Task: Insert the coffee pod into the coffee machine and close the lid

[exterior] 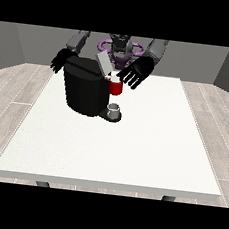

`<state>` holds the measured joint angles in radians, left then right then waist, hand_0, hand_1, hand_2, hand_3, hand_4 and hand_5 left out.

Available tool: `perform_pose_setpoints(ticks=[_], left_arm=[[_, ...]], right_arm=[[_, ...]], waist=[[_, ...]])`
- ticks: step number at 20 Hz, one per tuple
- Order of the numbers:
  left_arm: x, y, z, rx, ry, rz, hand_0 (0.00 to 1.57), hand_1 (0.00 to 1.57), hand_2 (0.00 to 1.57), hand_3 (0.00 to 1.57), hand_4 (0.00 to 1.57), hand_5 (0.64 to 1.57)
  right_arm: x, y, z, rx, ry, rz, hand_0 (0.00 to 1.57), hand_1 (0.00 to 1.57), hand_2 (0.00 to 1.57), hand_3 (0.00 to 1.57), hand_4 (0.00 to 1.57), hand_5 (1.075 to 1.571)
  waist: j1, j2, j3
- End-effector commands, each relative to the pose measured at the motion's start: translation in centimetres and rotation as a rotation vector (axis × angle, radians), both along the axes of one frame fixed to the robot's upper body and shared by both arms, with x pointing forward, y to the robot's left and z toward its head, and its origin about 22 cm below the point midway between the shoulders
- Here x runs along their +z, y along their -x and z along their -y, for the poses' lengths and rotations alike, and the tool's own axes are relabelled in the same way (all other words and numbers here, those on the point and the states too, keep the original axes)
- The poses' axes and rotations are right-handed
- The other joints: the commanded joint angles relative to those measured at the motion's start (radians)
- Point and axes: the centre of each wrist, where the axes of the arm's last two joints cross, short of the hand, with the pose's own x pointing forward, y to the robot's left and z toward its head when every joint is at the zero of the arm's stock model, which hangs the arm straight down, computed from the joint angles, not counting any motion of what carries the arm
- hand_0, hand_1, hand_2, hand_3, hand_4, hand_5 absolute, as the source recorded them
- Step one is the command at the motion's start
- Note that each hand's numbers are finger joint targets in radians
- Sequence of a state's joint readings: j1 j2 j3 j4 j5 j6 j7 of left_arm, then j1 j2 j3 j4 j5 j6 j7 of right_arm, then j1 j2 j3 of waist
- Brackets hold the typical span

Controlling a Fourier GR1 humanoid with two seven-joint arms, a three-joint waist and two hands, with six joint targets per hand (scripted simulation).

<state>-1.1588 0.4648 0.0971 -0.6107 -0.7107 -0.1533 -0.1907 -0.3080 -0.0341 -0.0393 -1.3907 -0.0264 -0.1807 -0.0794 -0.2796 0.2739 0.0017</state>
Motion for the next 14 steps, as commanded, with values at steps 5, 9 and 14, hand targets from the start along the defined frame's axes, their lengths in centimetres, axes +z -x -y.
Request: perform_pose_setpoints(ticks=[5, 9, 14], left_arm=[[0.4, 0.1, -1.4, 0.009, -0.064, -0.062, 0.0, 0.0, 0.0, 0.0, 0.0, 1.571], [-1.1, -0.1, 1.6, -0.025, -0.086, -0.072, 0.0, 0.0, 0.0, 0.0, 0.0, 1.571], [-0.4, 0.1, 0.3, -0.04, -0.097, -0.064, 0.0, 0.0, 0.0, 0.0, 0.0, 1.571]], right_arm=[[0.7, -0.2, 0.3, 0.01, -0.01, 0.002, 0.0, 0.0, 0.0, 0.0, 0.44, 1.571], [-1.9, 0.2, 2.2, -0.047, 0.004, -0.059, 0.0, 0.0, 0.0, 0.0, 0.35, 1.571], [-1.4, -0.3, 1.7, -0.055, -0.006, -0.026, 0.0, 0.0, 0.0, 0.0, 0.38, 1.571]], waist=[[-0.014, -0.002, -0.0015], [0.025, -0.044, -0.0013], [0.044, -0.034, -0.0015]])
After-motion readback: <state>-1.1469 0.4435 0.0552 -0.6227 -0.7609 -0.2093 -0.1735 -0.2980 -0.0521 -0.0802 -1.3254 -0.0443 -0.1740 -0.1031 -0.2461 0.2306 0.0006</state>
